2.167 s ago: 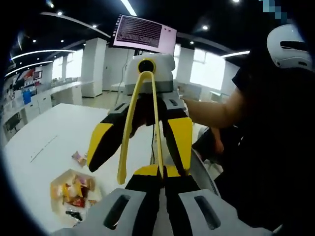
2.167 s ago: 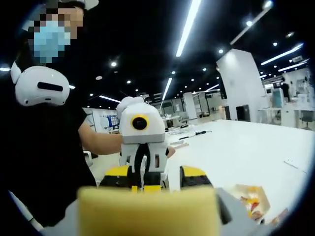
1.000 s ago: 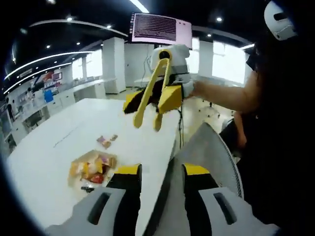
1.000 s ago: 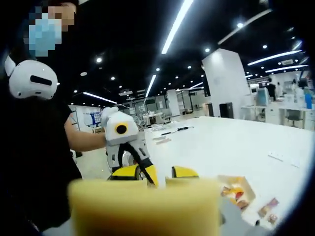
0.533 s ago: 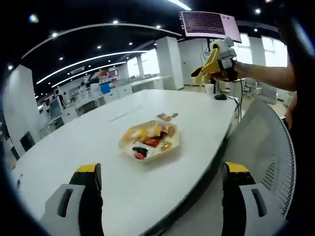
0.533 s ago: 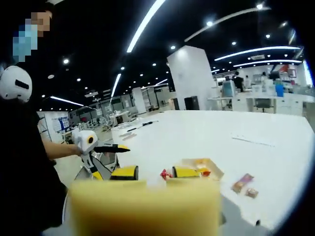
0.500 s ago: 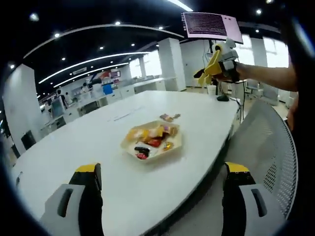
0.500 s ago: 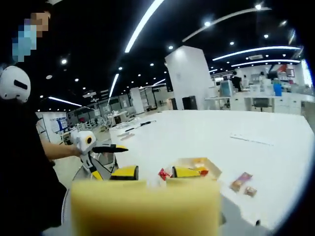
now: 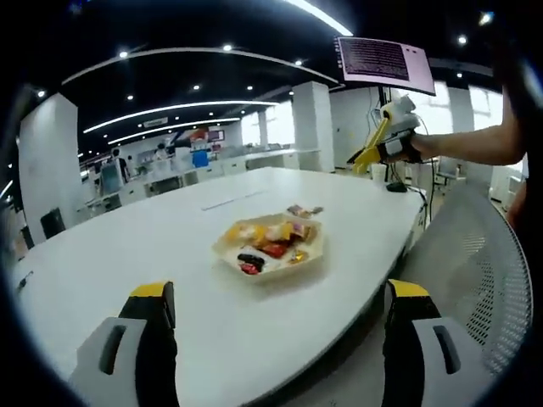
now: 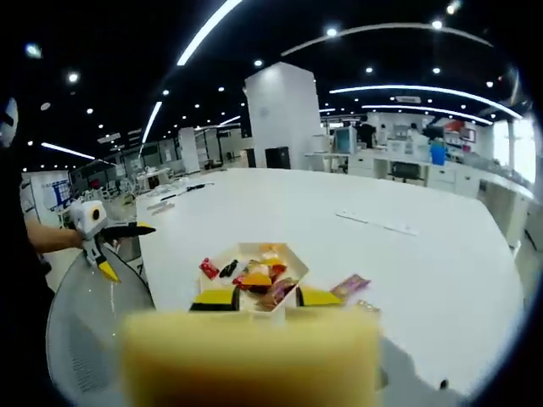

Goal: Place the target food into the container with the food tongs after gripping and lifting it, then release it inside without dropping or visibly crushing the food.

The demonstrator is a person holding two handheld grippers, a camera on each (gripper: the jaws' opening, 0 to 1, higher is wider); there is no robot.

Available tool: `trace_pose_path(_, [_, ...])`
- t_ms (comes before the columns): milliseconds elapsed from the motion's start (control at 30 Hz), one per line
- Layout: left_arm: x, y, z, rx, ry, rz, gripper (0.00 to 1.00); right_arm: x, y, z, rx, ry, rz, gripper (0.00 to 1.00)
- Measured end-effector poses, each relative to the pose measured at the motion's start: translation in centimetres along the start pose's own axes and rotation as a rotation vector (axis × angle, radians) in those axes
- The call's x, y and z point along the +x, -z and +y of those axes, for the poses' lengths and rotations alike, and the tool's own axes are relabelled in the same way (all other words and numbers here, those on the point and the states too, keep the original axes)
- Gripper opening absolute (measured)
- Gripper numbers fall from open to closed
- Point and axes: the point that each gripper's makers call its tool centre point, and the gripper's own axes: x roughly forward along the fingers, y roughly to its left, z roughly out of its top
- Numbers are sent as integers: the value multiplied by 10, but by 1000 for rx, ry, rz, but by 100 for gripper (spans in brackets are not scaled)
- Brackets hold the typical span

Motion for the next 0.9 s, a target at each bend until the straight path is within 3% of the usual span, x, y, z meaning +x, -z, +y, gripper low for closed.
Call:
trace_pose_path(333, [0, 4, -5, -12, 29, 10, 99, 22, -1, -34, -55, 53, 33, 25])
trace_pose_path(567, [0, 6, -7, -11, 43, 22, 99, 45, 1, -67, 25, 136, 36, 26])
trace_pose_path(900, [0, 7, -6, -18, 37, 28, 99, 76, 29, -89, -78, 87, 168, 26])
